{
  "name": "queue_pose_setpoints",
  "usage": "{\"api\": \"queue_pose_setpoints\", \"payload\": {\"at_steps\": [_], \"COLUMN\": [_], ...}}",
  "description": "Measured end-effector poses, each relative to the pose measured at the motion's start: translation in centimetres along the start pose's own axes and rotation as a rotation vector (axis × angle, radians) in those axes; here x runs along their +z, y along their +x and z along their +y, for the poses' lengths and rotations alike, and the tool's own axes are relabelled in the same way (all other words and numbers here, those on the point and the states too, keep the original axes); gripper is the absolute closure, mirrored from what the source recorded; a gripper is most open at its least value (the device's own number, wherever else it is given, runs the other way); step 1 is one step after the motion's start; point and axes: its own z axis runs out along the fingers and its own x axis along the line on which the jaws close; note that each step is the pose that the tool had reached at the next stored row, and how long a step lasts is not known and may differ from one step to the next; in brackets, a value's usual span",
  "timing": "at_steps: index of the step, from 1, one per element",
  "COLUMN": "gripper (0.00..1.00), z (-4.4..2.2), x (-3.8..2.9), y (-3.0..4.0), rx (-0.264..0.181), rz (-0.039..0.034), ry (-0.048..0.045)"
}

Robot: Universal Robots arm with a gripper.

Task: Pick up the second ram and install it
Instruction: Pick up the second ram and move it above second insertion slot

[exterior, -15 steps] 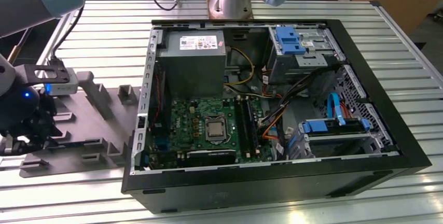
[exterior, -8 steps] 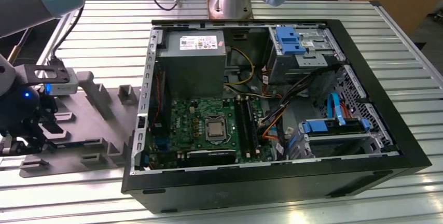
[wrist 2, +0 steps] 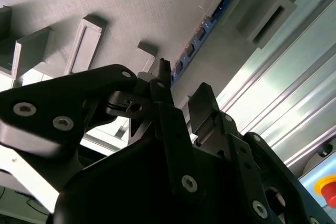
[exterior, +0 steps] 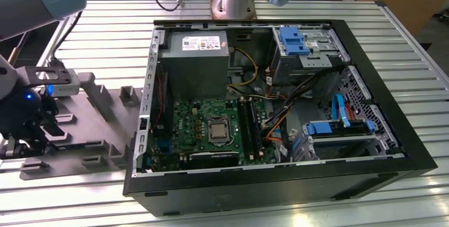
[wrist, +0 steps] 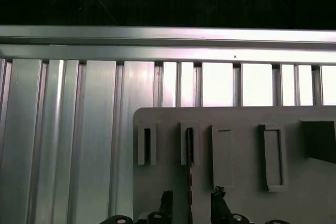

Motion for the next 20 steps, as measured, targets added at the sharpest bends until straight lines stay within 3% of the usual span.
{"api": "queue_pose_setpoints", "payload": {"at_steps": [11,20], "gripper": [0.58,0.58], "z": [-0.03,-0.05], "x": [0.65,1.10], "y": [0.01,0.03], "rx": [-0.061,-0.072], "rz": [0.0028,0.0034], "ry": [-0.0012,-0.0016]}}
